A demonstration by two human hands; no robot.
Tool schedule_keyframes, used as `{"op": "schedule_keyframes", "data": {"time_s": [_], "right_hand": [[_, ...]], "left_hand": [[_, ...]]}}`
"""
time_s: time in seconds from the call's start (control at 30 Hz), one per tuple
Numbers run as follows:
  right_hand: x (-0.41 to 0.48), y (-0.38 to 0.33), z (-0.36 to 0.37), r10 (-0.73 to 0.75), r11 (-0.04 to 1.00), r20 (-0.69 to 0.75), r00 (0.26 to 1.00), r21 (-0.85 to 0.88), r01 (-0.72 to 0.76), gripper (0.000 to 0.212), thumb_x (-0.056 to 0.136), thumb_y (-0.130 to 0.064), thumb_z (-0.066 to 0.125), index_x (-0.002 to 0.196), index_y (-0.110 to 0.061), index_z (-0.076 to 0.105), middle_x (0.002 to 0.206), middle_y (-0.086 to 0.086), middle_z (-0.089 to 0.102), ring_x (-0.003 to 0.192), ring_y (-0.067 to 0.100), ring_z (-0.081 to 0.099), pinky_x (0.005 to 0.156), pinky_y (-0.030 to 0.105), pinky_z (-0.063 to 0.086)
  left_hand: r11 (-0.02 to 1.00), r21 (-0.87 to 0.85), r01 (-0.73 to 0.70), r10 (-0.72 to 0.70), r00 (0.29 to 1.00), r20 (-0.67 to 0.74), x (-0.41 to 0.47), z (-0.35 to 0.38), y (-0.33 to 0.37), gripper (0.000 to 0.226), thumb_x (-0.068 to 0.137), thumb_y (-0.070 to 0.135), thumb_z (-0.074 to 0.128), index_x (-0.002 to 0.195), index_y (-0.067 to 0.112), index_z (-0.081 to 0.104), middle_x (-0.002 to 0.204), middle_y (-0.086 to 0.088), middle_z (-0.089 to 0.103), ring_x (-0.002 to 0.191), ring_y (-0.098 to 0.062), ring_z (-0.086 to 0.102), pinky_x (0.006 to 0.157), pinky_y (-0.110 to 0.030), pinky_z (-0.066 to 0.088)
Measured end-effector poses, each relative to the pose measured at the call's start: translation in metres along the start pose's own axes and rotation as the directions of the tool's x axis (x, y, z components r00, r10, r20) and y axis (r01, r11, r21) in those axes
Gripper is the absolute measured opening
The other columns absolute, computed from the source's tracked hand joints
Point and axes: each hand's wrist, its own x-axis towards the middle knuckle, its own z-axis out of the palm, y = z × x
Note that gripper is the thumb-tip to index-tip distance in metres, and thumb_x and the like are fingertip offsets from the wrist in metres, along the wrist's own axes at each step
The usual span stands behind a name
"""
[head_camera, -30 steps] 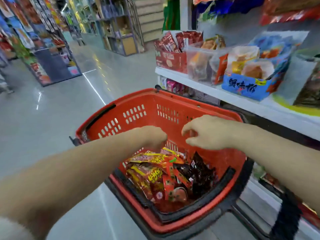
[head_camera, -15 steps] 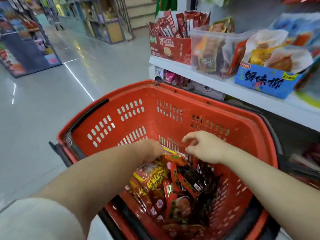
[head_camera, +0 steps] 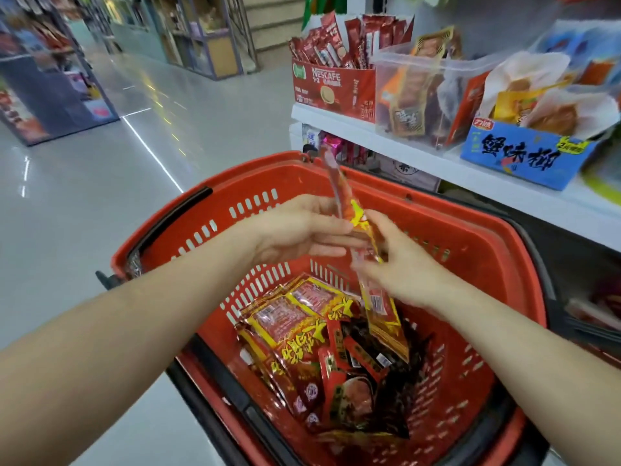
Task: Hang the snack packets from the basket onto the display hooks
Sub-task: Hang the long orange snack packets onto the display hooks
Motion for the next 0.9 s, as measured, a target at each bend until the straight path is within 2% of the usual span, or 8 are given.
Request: {"op": "schedule_keyframes", "data": {"time_s": [0.13, 0.23, 0.3, 0.37, 0.47, 0.6, 0.73, 0.9], "right_hand": [[0.0, 0.003, -0.008, 0.102, 0.995, -0.151, 0.983, 0.01, -0.101, 0.019, 0.094, -0.008, 0.049, 0.096, -0.022, 0.062, 0.072, -0.006, 0.06, 0.058, 0.011, 0.053, 0.048, 0.019, 0.041], [-0.001, 0.001, -0.008, 0.151, 0.988, -0.147, 0.978, -0.013, -0.154, 0.026, 0.098, -0.019, 0.047, 0.079, -0.009, 0.061, 0.056, -0.005, 0.046, 0.049, 0.011, 0.039, 0.047, 0.026, 0.029], [0.0, 0.003, -0.008, 0.191, 0.981, -0.157, 0.969, 0.044, -0.187, 0.031, 0.099, -0.023, 0.047, 0.071, -0.011, 0.054, 0.053, -0.004, 0.041, 0.046, 0.011, 0.035, 0.044, 0.025, 0.026], [-0.001, 0.006, -0.012, 0.224, 0.971, -0.153, 0.962, 0.123, -0.207, 0.028, 0.098, -0.02, 0.048, 0.073, -0.009, 0.057, 0.054, -0.002, 0.04, 0.044, 0.011, 0.033, 0.039, 0.022, 0.026], [-0.002, 0.007, -0.017, 0.255, 0.94, -0.153, 0.955, 0.269, -0.207, 0.029, 0.096, -0.013, 0.05, 0.067, -0.01, 0.055, 0.053, -0.002, 0.04, 0.042, 0.008, 0.032, 0.036, 0.018, 0.026], [-0.004, 0.006, -0.021, 0.267, 0.917, -0.169, 0.949, 0.348, -0.196, 0.032, 0.095, -0.008, 0.05, 0.064, -0.015, 0.051, 0.058, 0.001, 0.043, 0.047, 0.012, 0.037, 0.045, 0.024, 0.028], [-0.001, 0.01, -0.021, 0.23, 0.96, -0.234, 0.945, 0.215, -0.18, 0.031, 0.091, -0.011, 0.051, 0.061, -0.017, 0.05, 0.057, -0.001, 0.047, 0.054, 0.02, 0.043, 0.054, 0.029, 0.032], [-0.001, 0.009, -0.028, 0.181, 0.983, -0.324, 0.929, 0.067, -0.168, 0.022, 0.087, -0.007, 0.052, 0.069, -0.017, 0.06, 0.068, 0.0, 0.065, 0.058, 0.022, 0.052, 0.052, 0.028, 0.036]], "left_hand": [[0.84, 0.529, 0.117, -0.159, 0.987, 0.033, 0.021, -0.015, -0.016, 0.031, 0.088, -0.007, 0.054, 0.109, 0.009, 0.07, 0.101, 0.006, 0.073, 0.104, -0.015, 0.066, 0.088, -0.031, 0.052], [0.135, 0.991, 0.012, -0.465, 0.884, 0.053, 0.047, -0.016, -0.067, 0.031, 0.087, 0.006, 0.06, 0.118, 0.008, 0.067, 0.117, 0.001, 0.067, 0.111, -0.019, 0.061, 0.092, -0.034, 0.046], [-0.269, 0.957, -0.111, -0.642, 0.761, -0.092, 0.061, -0.015, -0.119, 0.073, 0.081, 0.029, 0.074, 0.144, 0.014, 0.04, 0.144, -0.007, 0.047, 0.128, -0.03, 0.048, 0.102, -0.046, 0.043], [-0.47, 0.86, -0.198, -0.678, 0.705, -0.208, 0.066, -0.022, -0.162, 0.122, 0.063, 0.045, 0.085, 0.153, 0.023, 0.006, 0.157, -0.007, 0.022, 0.136, -0.035, 0.037, 0.103, -0.057, 0.04], [-0.484, 0.826, -0.29, -0.62, 0.779, -0.09, 0.053, -0.032, -0.185, 0.131, 0.063, 0.031, 0.088, 0.152, 0.017, -0.008, 0.159, -0.009, 0.011, 0.127, -0.043, 0.043, 0.094, -0.06, 0.045], [-0.48, 0.8, -0.36, -0.59, 0.808, 0.01, 0.039, -0.02, -0.158, 0.052, 0.097, 0.019, 0.049, 0.144, 0.009, 0.031, 0.128, -0.018, 0.054, 0.104, -0.037, 0.06, 0.083, -0.049, 0.052], [-0.363, 0.93, -0.061, -0.478, 0.869, -0.129, 0.036, -0.017, -0.136, 0.026, 0.09, 0.003, 0.057, 0.116, 0.002, 0.058, 0.105, -0.015, 0.065, 0.096, -0.034, 0.064, 0.067, -0.036, 0.047], [0.107, 0.977, 0.187, -0.177, 0.97, -0.166, 0.036, -0.036, -0.073, 0.042, 0.08, -0.006, 0.052, 0.117, 0.01, 0.066, 0.107, -0.008, 0.07, 0.098, -0.022, 0.065, 0.078, -0.021, 0.048]]}}
